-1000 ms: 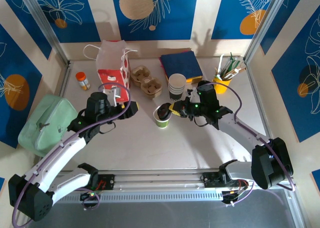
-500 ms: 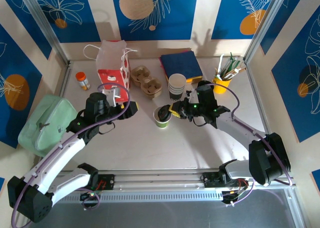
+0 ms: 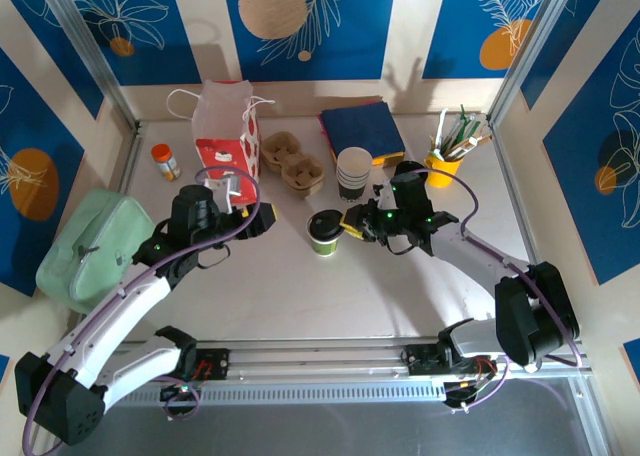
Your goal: Pack the takeout coffee
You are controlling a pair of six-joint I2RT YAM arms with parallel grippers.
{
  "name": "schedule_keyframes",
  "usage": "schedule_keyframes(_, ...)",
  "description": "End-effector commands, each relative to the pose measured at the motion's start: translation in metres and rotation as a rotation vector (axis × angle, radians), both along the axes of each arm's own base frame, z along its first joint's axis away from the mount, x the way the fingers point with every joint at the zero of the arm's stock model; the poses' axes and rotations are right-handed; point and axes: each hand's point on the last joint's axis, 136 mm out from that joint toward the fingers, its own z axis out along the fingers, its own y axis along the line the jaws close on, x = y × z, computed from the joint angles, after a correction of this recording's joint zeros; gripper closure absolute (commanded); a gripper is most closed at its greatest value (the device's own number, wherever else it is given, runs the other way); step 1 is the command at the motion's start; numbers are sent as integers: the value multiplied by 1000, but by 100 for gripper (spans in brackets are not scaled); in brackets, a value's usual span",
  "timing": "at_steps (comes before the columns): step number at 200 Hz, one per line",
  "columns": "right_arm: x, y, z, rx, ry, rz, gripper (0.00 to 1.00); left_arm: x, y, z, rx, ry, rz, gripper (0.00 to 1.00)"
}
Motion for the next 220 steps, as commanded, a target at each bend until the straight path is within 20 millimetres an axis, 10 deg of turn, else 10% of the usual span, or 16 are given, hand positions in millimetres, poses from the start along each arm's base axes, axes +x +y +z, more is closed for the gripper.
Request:
schedule_keyframes(1, -4, -1, -12, -33, 22, 12, 75, 0, 0, 4, -7, 5, -4, 25)
schedule_keyframes(119, -6, -7, -3, -105, -15, 24, 64, 4, -9, -10, -17, 52, -34, 25)
schedule_keyframes(220, -7, -4, 32, -76, -201, 86, 56, 7, -68, -32, -35, 132, -244, 19)
